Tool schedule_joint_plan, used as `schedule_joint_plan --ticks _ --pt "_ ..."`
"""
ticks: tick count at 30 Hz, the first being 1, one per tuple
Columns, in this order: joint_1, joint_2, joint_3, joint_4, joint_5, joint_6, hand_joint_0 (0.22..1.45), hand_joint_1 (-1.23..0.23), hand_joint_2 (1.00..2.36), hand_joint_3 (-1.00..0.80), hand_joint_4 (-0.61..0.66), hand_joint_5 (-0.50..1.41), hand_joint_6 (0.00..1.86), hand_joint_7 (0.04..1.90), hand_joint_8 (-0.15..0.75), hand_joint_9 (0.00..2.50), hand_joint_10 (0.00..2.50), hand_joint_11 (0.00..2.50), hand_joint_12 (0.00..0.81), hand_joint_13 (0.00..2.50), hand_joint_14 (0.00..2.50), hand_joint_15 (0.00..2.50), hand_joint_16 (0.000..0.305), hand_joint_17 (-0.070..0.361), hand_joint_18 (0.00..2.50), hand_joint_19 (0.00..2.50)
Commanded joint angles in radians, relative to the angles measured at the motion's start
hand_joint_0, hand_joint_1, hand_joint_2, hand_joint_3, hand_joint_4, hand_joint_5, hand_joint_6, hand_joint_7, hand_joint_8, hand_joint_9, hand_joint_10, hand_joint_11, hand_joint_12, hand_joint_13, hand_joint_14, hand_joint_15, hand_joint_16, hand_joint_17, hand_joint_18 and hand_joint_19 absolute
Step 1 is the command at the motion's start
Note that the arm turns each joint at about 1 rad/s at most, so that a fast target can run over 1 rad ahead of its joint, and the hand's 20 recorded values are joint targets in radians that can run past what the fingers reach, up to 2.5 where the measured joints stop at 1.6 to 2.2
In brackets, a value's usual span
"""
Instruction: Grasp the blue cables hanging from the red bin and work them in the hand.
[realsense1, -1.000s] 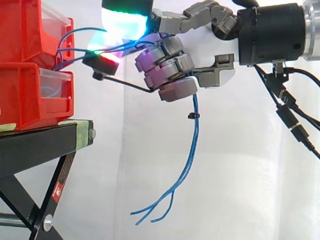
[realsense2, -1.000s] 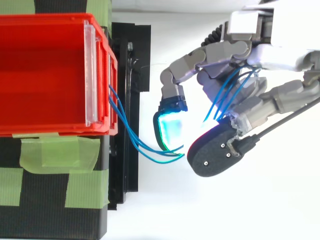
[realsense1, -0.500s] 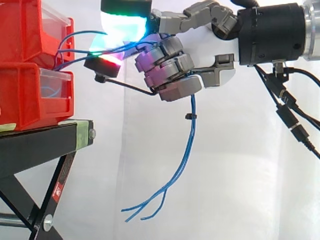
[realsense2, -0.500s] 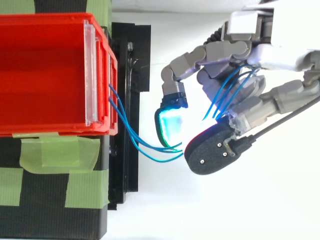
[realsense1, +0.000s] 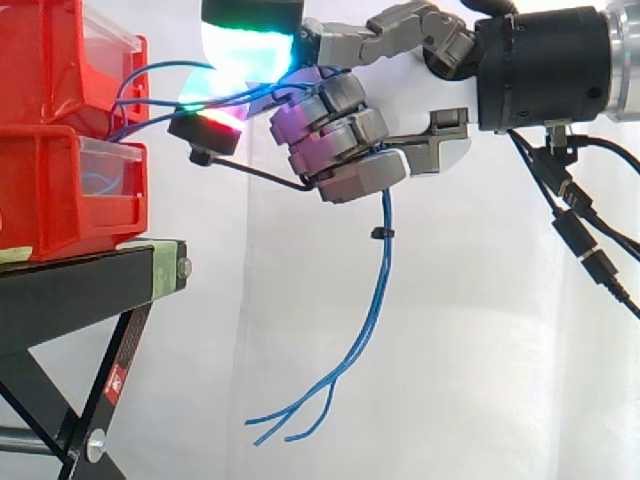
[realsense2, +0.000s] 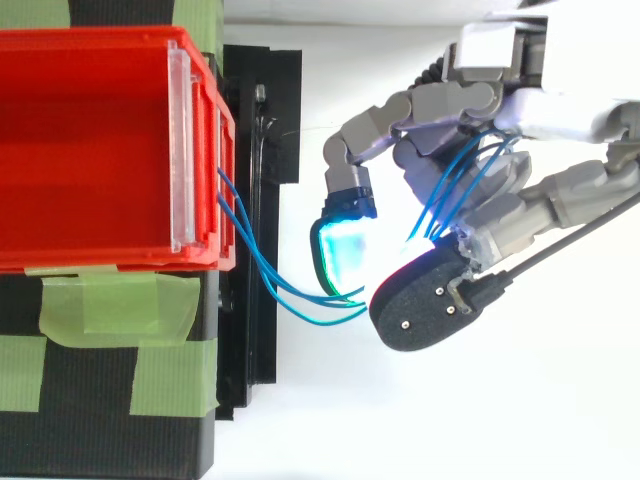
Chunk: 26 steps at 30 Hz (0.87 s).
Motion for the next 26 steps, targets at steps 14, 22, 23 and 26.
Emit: schedule_joint_plan --ticks 14,22,23,26 --pt "0.000 0.000 -0.001 0.000 0.000 0.000 0.90 -0.64 1.03 -0.36 0.16 0.32 0.78 1.29 0.375 0.65 2.50 2.02 0.433 0.84 2.50 1.55 0.049 0.111 1.42 1.51" --pt "0.000 0.000 0.000 0.000 0.000 0.000 0.90 -0.64 1.03 -0.35 0.16 0.32 0.77 1.30 0.373 0.65 2.50 2.02 0.441 0.84 2.50 1.57 0.049 0.111 1.41 1.51" --pt "0.000 0.000 0.000 0.000 0.000 0.000 0.90 -0.64 1.03 -0.35 0.16 0.32 0.77 1.29 0.374 0.65 2.50 2.02 0.441 0.84 2.50 1.57 0.049 0.111 1.41 1.51" --pt "0.000 0.000 -0.001 0.000 0.000 0.000 0.90 -0.64 1.03 -0.35 0.16 0.32 0.76 1.30 0.374 0.65 2.50 2.02 0.434 0.84 2.50 1.57 0.050 0.112 1.41 1.51"
